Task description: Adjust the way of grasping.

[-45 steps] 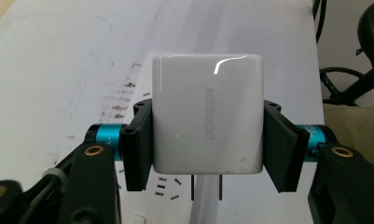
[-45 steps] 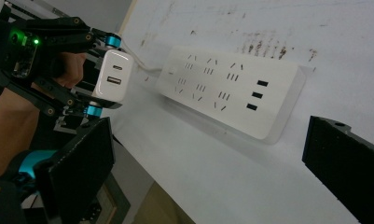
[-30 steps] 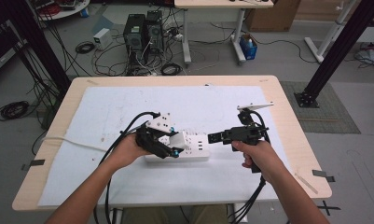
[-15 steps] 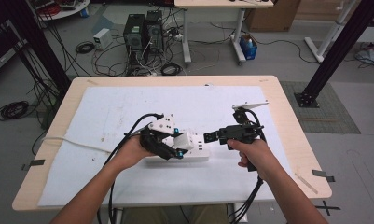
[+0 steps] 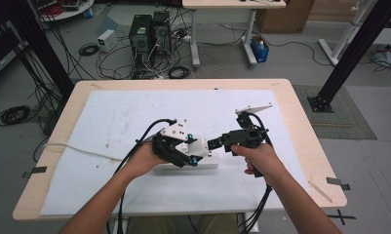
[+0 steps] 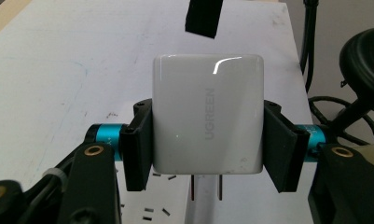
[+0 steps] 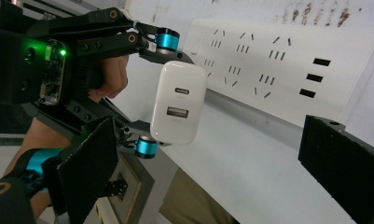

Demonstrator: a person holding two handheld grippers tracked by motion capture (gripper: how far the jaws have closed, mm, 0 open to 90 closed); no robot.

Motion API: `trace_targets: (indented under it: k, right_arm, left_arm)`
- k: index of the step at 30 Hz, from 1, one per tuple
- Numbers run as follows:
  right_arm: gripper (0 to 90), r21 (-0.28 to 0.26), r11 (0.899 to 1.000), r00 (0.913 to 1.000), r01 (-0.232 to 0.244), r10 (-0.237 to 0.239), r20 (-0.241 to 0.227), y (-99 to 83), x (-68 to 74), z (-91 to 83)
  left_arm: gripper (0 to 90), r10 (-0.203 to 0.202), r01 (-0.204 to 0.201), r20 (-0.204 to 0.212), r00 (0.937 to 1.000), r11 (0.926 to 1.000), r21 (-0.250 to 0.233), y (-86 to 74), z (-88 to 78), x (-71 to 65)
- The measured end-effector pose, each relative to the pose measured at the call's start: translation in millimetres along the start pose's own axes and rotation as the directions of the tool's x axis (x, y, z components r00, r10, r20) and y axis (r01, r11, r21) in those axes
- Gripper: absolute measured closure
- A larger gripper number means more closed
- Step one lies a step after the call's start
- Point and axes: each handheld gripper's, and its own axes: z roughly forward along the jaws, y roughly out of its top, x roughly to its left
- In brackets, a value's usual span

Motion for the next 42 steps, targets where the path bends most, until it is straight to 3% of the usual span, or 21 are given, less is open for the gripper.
trace_targets:
  k: [9, 12, 22, 24, 28, 42]
  right_arm:
    - [6.3, 0.045, 0.999, 0.9999, -0.007, 0.007, 0.012, 4.8, 4.2, 14.0]
    - [14.4, 0.050, 0.999, 1.0000, 0.002, -0.002, 0.000, 5.5, 3.7, 16.7]
    - [18.0, 0.071, 0.997, 0.9997, -0.020, 0.021, -0.011, 8.8, 4.1, 23.1]
    - [27.1, 0.062, 0.998, 0.9994, -0.024, 0.025, -0.022, 9.2, 3.6, 22.5]
    - [31.1, 0.063, 0.997, 0.9985, -0.038, 0.041, -0.037, 10.1, 1.4, 21.6]
    - [44.4, 0.072, 0.996, 0.9957, -0.055, 0.060, -0.071, 10.9, -2.1, 24.0]
  left_arm:
    - [42.6, 0.010, -0.010, 0.010, 0.9999, 0.9999, -0.004, 5.0, 4.9, -1.6]
    - [42.6, 0.014, -0.014, 0.008, 0.9999, 0.9999, -0.001, 5.1, 5.0, -1.5]
    - [42.6, 0.016, -0.016, 0.006, 0.9998, 0.9998, -0.012, 5.9, 5.5, -2.2]
    - [42.6, 0.020, -0.020, 0.005, 0.9998, 0.9997, -0.014, 6.2, 5.8, -2.3]
    - [42.6, 0.034, -0.034, -0.016, 0.9993, 0.9992, -0.021, 6.6, 6.2, -4.1]
    - [42.6, 0.041, -0.041, -0.018, 0.9990, 0.9990, -0.016, 7.0, 9.8, -4.4]
